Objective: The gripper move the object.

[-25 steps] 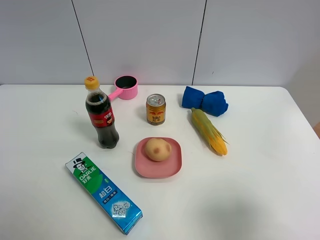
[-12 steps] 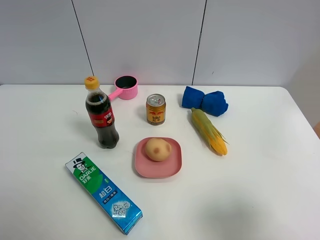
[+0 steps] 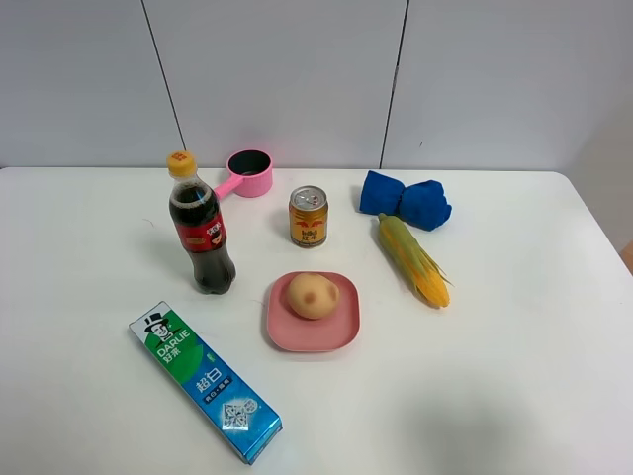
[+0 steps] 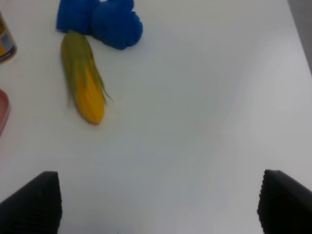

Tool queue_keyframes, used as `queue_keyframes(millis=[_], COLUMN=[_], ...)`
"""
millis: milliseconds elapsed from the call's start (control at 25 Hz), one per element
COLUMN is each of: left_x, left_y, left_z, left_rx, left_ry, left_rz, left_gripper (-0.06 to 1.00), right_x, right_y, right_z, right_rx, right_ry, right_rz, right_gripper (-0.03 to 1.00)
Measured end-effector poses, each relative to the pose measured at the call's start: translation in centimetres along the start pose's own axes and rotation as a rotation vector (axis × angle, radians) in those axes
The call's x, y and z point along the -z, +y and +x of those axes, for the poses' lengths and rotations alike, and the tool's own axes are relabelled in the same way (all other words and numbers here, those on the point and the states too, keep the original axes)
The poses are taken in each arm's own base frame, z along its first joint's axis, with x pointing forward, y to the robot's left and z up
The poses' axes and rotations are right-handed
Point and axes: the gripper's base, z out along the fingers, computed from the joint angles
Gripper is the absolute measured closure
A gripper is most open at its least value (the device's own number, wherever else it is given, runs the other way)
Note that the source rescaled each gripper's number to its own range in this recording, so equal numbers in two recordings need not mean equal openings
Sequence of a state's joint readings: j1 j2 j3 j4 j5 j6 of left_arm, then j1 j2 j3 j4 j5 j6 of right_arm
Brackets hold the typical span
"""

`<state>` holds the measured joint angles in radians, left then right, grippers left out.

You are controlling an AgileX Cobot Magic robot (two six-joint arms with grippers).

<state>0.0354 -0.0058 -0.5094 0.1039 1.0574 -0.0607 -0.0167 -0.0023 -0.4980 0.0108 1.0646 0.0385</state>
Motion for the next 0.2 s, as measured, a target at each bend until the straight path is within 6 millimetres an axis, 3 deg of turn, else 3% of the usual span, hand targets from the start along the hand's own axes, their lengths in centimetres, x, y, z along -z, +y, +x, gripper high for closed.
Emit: queue_keyframes(millis=[200], left_x=[0.0], left_y=[0.0], left_z=[0.0], left_rx=[0.0], left_ry=[0.0], left_rz=[0.0], left_gripper=[-0.06], right_x=[-0.01], right_y=[0.03], right_z=[0.0], right_rx=[-0.025], right_ry=[-0.002], right_rz=[0.048], right_gripper=[0.08])
